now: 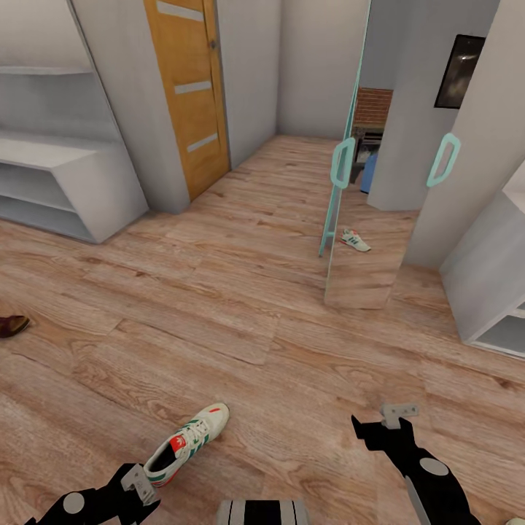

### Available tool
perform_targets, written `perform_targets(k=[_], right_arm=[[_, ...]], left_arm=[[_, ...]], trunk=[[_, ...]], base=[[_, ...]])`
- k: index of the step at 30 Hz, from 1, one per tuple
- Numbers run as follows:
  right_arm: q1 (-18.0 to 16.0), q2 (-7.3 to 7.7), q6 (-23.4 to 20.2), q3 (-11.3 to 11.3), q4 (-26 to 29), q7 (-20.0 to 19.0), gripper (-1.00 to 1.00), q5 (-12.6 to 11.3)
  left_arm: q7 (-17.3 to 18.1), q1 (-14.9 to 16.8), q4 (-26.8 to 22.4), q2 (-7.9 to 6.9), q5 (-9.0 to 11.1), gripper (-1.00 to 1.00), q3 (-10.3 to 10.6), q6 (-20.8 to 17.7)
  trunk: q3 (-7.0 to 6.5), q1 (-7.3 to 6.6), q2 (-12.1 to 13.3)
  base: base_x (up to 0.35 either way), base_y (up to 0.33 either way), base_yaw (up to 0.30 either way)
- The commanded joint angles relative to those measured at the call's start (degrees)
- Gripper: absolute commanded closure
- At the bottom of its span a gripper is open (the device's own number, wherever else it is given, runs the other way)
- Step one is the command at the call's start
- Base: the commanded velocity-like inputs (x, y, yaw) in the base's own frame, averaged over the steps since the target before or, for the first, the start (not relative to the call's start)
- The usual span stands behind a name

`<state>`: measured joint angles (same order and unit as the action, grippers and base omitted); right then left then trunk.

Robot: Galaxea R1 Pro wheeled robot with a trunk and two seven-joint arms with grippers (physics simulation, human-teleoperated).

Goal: Pick up the two gym shoes and the two sandals from the corridor floor and place them onto the hallstand (shoe rack) in the corridor, making sure they are on the rack and not on the floor. Arrange them so the two gym shoes are next to each other and the two sandals are next to each other.

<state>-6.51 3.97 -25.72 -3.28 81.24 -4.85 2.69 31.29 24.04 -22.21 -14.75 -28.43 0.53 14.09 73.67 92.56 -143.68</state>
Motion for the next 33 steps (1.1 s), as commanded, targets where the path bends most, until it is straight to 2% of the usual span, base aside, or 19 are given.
perform_targets(k=[1, 25, 33], right_arm=[[0.0, -0.01, -0.3, -0.1, 0.0, -0.4, -1.0, 0.3], [0.0, -0.01, -0.3, -0.1, -0.3, -0.4, -1.0, 0.3], [0.0, -0.01, -0.3, -0.1, -0.3, -0.4, -1.0, 0.3]], left_arm=[[0.0, 0.0, 0.0, -0.02, -0.4, -1.0, 0.0, 0.4], [0.0, -0.2, 0.0, 0.16, -0.3, -1.0, -0.3, 0.6], [-0.1, -0.3, 0.0, 0.23, -0.3, -1.0, -0.2, 0.7]], trunk=[[0.04, -0.01, 0.0], [0.04, -0.01, 0.0], [0.04, -0.01, 0.0]], base=[[0.0, 0.0, 0.0], [0.045, 0.036, 0.0], [0.135, 0.0, 0.0]])
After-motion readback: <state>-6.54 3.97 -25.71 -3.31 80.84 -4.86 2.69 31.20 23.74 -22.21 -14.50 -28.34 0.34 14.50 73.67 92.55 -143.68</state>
